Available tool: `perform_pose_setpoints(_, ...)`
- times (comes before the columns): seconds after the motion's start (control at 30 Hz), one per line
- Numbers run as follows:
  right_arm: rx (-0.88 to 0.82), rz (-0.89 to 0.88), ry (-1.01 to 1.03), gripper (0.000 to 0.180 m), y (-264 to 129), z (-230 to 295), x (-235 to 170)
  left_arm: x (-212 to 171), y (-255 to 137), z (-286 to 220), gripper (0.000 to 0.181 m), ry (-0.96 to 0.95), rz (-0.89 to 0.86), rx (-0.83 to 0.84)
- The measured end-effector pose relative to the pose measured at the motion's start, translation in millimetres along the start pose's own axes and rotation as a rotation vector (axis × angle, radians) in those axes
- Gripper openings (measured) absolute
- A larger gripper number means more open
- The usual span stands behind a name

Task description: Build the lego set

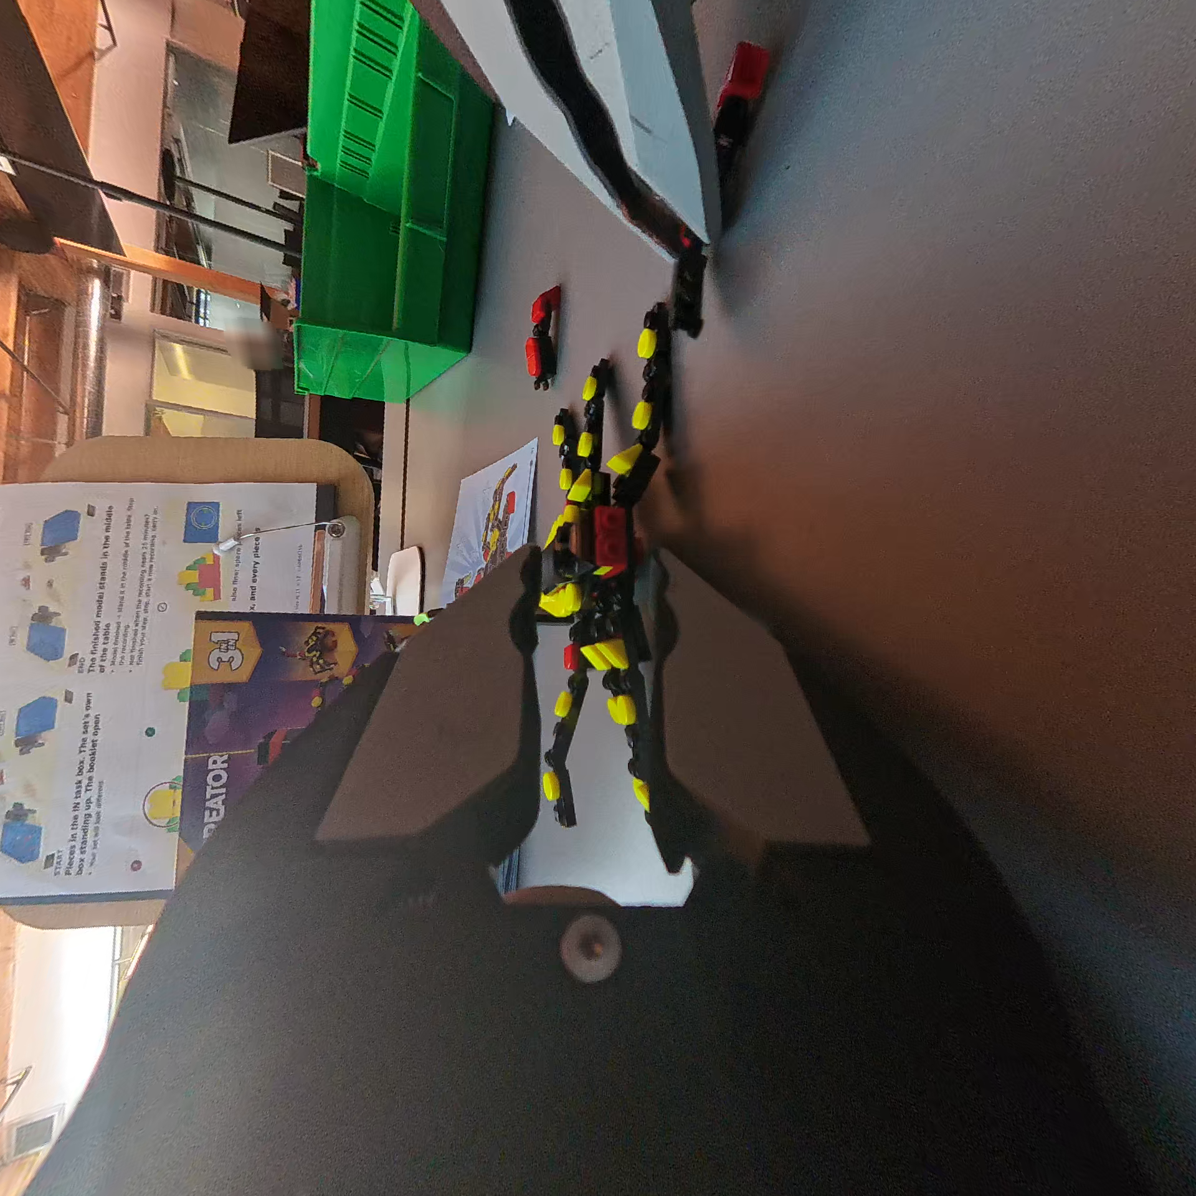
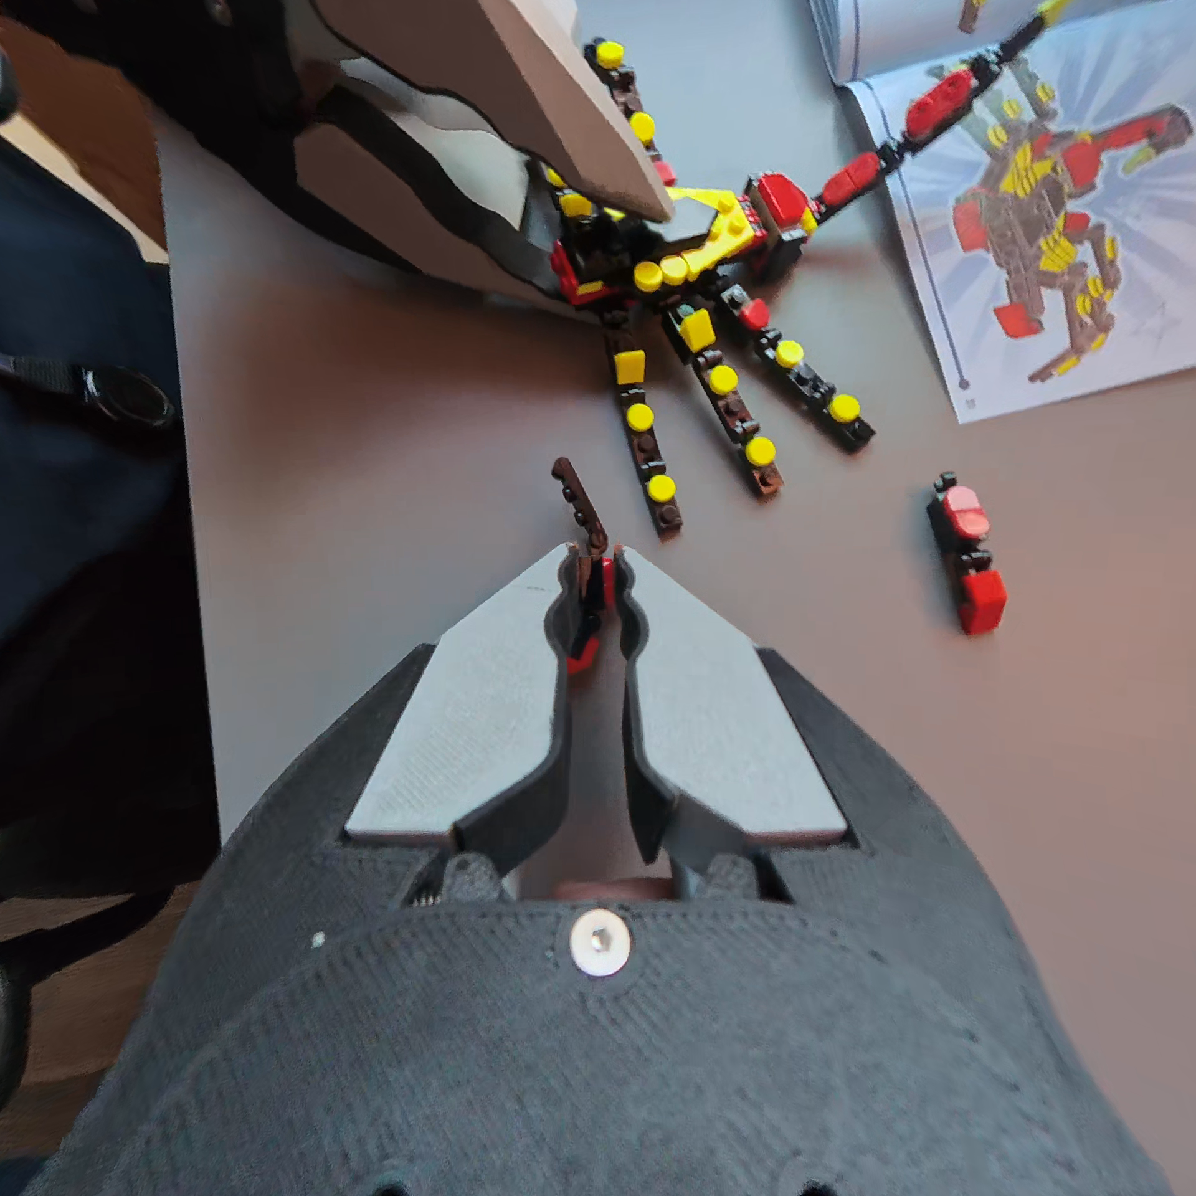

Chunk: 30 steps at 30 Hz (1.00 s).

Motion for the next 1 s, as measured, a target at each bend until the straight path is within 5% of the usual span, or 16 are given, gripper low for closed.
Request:
perform_pose_setpoints(0.43,-0.111,0.062,-0.019,0.008,-12,-9,-11,0,2,-1,0.023,0.003,0.010,0.010)
perform_pose_setpoints(0.6,-0.119,-0.005,-0.068,0.022,-26,-8,0,0,2,-1,0.023,-0.007,0.010,0.010)
perform_pose_setpoints(0.8,-0.329,-0.115,-0.012,0.027,-69,-64,14,0,3,0,0.024,-0.021,0.012,0.016)
perform_pose_setpoints(1.0,-0.284,0.024,-0.003,0.031,-41,-99,4,-2,4,0,0.027,-0.050,0.015,0.009)
Point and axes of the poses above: each gripper's, where its closed fingertips meet, y out along the fingers, x out of its top, z = x × y across the jaws, the point moved 2 cm from there along -y, back along the fingers, and after that the axes turned 15 degrees about x, right-handed, at the moved point
